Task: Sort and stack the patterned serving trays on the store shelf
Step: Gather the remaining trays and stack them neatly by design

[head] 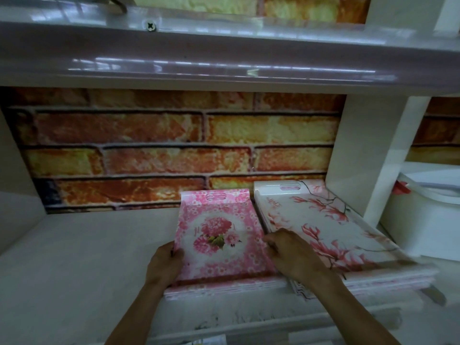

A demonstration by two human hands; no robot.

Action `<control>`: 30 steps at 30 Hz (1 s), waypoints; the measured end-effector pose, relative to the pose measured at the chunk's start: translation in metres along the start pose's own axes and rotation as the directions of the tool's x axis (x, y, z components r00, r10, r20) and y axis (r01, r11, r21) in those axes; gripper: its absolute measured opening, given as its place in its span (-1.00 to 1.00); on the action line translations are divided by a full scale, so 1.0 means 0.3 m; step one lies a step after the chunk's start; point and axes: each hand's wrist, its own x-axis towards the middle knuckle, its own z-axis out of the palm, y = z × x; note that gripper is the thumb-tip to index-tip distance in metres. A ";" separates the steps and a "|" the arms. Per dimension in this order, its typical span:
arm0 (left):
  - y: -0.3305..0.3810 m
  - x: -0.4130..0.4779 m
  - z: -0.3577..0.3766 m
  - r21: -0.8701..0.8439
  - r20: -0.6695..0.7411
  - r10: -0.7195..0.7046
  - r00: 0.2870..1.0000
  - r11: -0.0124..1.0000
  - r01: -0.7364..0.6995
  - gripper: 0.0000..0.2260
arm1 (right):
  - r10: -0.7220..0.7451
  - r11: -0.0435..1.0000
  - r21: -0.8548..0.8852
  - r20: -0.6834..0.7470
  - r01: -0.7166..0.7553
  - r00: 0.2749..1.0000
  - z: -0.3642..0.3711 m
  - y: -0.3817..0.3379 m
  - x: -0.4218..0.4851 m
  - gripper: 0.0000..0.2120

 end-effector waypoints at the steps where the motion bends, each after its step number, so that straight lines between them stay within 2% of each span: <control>1: 0.005 0.005 0.009 -0.001 0.001 0.007 1.000 1.000 -0.007 -0.54 | -0.004 1.000 0.006 0.005 0.004 1.000 -0.003 0.007 0.003 -0.80; 3: 0.028 -0.001 0.017 -0.001 -0.005 0.018 1.000 1.000 -0.018 -0.54 | -0.002 0.999 0.032 0.016 0.001 1.000 -0.007 0.021 0.005 -0.70; 9: 0.076 -0.008 0.030 0.020 0.001 0.025 1.000 0.999 -0.026 -0.58 | -0.002 0.995 0.100 -0.061 0.008 0.998 -0.022 0.084 0.017 -0.81; 11: 0.086 -0.019 0.030 0.048 0.012 0.049 0.999 0.998 -0.049 -0.71 | 0.002 0.996 0.085 -0.051 0.002 0.999 -0.024 0.110 0.022 -0.70; 12: 0.090 -0.023 0.029 0.071 0.013 0.056 0.998 0.996 -0.056 -0.75 | 0.019 0.997 0.082 -0.033 -0.016 0.999 -0.030 0.116 0.022 -0.72; 16: 0.085 -0.019 0.008 0.098 0.073 0.043 0.996 0.994 -0.050 -0.73 | 0.012 0.997 0.070 0.004 -0.012 1.000 -0.029 0.148 0.026 -0.79; 19: 0.097 -0.008 0.009 0.244 0.138 -0.017 0.990 0.969 -0.017 -0.58 | 0.001 0.998 0.060 0.015 -0.002 1.000 -0.030 0.164 0.037 -0.81; 21: 0.133 -0.022 0.031 0.402 0.121 -0.051 0.991 0.915 -0.002 -0.58 | -0.016 0.999 0.040 0.024 0.015 1.000 -0.035 0.160 0.041 -0.86; 24: 0.207 -0.070 0.086 0.625 0.072 0.053 0.996 0.776 -0.086 -0.52 | -0.049 0.999 0.017 0.018 0.049 0.999 -0.039 0.146 0.039 -0.92; 25: 0.218 -0.080 0.109 0.672 0.077 0.075 0.994 0.733 -0.107 -0.52 | -0.061 0.998 0.003 0.012 0.061 0.998 -0.040 0.144 0.038 -0.97; 27: 0.245 -0.118 0.148 0.736 0.064 0.103 0.993 0.667 -0.117 -0.56 | -0.066 0.998 0.009 0.017 0.066 0.998 -0.045 0.141 0.032 -0.93; 29: 0.251 -0.140 0.177 0.730 0.078 0.206 0.975 0.654 -0.196 -0.55 | -0.068 0.997 0.034 0.015 0.068 0.998 -0.051 0.141 0.027 -0.97; 30: 0.253 -0.149 0.186 0.661 0.107 0.269 0.957 0.700 -0.270 -0.50 | -0.068 0.997 0.045 0.017 0.067 0.998 -0.054 0.141 0.025 -0.97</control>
